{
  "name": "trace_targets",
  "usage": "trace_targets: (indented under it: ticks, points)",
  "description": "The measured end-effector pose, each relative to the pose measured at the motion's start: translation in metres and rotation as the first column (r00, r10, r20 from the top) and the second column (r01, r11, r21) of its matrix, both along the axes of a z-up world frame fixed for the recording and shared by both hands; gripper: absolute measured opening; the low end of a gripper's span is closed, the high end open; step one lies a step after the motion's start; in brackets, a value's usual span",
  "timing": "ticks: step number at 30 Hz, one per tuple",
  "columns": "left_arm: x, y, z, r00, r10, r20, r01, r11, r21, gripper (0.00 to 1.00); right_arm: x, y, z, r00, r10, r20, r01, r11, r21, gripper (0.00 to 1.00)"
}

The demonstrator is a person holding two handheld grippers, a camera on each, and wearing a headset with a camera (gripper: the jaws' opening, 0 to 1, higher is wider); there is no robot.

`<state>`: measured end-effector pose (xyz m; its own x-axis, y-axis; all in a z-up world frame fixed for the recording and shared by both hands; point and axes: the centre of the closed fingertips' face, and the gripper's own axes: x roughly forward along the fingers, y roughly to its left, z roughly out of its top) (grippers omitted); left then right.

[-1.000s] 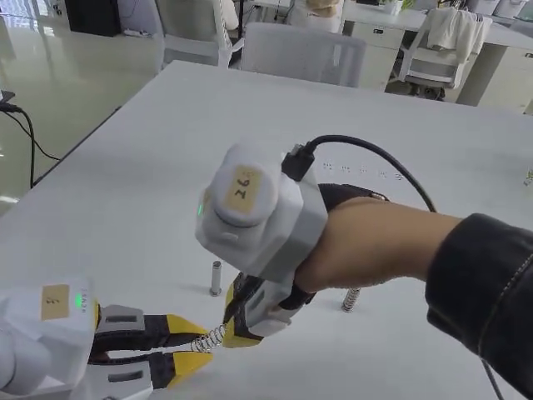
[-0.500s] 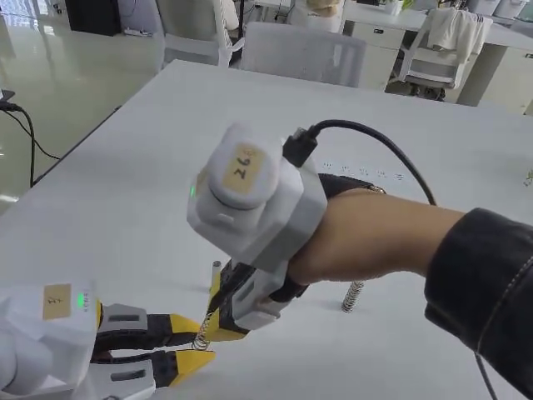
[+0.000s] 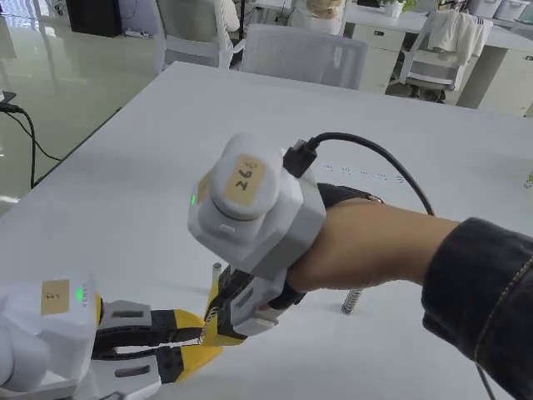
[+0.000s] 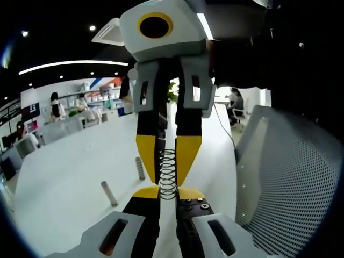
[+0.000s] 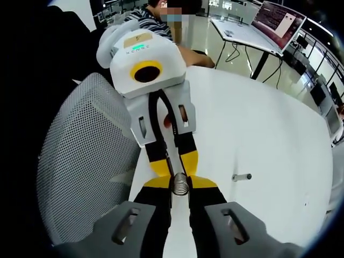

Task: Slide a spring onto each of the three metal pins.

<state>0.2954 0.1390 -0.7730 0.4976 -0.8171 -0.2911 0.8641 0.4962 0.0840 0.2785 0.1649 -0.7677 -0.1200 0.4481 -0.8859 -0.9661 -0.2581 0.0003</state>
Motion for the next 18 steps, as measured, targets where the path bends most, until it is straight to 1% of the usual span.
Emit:
trace_targets:
  ticks: [2,6,15,18]
  points:
    - [0.0005,-0.0011,0.0029,1.0,-0.002,0.005,0.002,1.0,-0.01,0.02,0.0001,-0.0002,0.0003,1.0,-0.006,-0.005,0.006,1.0,-0.001,0.08]
    - [0.0007,-0.001,0.0035,1.0,0.001,0.007,-0.001,1.0,-0.011,0.02,0.0011,-0.0006,0.0017,1.0,-0.013,-0.007,0.013,1.0,0.004,0.08]
    - [0.0019,-0.0003,0.0,1.0,0.011,0.008,-0.011,1.0,-0.006,0.02,0.0029,0.0002,-0.001,1.0,-0.024,-0.001,0.024,1.0,-0.003,0.08]
    - [0.002,-0.0003,-0.0011,1.0,0.013,0.001,-0.013,1.0,-0.006,0.03,0.0043,0.0007,-0.0033,1.0,-0.031,0.006,0.031,0.999,-0.009,0.08]
